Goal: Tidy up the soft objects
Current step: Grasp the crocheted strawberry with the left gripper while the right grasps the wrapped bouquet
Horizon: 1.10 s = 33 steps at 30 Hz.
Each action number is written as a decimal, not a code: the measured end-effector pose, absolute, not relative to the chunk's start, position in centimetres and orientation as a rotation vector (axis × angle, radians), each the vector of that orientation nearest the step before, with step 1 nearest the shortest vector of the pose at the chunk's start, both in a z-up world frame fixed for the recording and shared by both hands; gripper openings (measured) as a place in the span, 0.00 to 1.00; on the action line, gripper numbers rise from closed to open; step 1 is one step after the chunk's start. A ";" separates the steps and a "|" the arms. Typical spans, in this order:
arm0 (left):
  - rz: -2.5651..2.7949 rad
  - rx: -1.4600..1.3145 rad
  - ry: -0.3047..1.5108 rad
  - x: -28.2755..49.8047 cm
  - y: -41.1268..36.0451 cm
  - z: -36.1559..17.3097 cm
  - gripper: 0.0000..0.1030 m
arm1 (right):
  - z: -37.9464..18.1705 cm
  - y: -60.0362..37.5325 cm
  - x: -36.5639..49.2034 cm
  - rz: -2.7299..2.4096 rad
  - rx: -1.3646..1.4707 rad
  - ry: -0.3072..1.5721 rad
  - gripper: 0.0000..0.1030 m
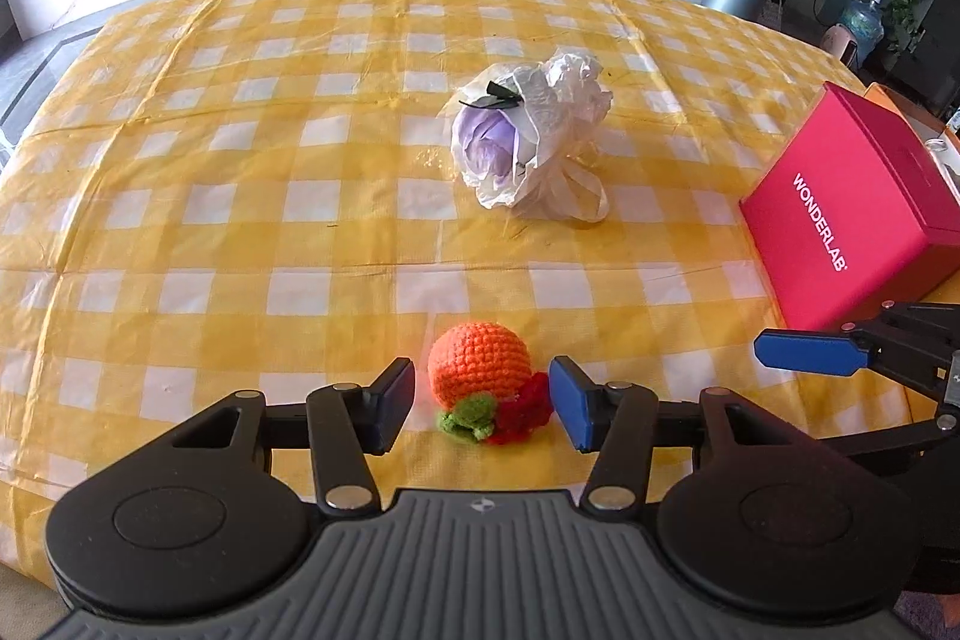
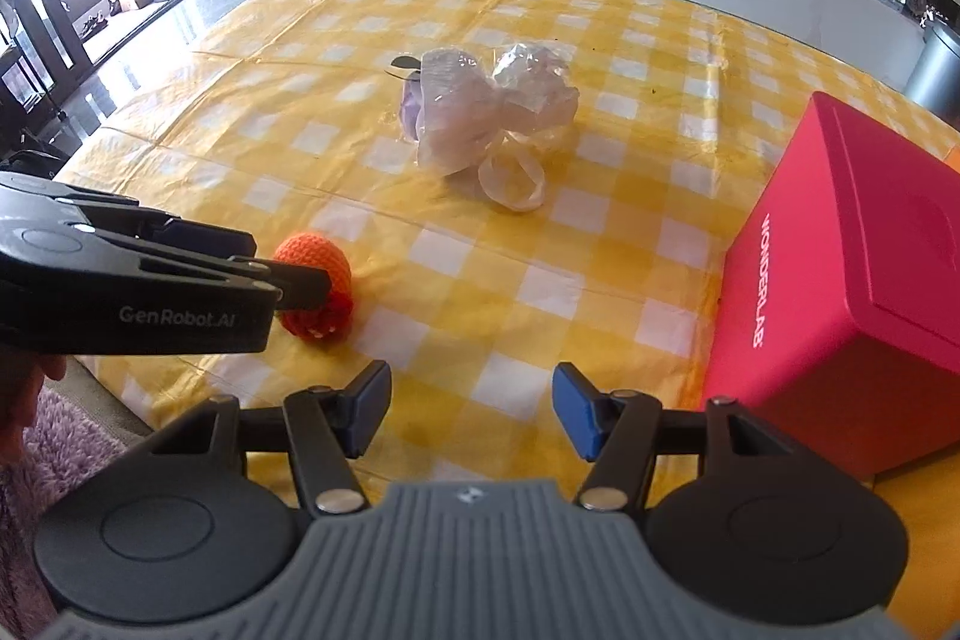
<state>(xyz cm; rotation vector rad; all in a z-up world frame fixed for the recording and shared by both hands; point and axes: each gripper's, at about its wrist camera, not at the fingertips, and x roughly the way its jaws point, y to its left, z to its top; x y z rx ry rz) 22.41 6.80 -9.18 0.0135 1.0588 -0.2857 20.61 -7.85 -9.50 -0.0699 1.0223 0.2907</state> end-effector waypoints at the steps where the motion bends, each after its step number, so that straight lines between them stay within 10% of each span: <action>1: -0.284 0.007 1.070 22.6 6.8 -9.5 0.59 | -9.7 -7.8 20.9 0.293 -0.070 1.026 0.58; 16: -0.160 -0.101 0.937 23.8 9.5 -7.7 0.47 | -9.6 -6.8 24.4 0.335 -0.090 0.981 0.58; 33: -0.055 -0.117 0.922 27.1 11.8 -8.7 0.47 | -10.0 -2.3 33.3 0.016 0.236 0.899 0.81</action>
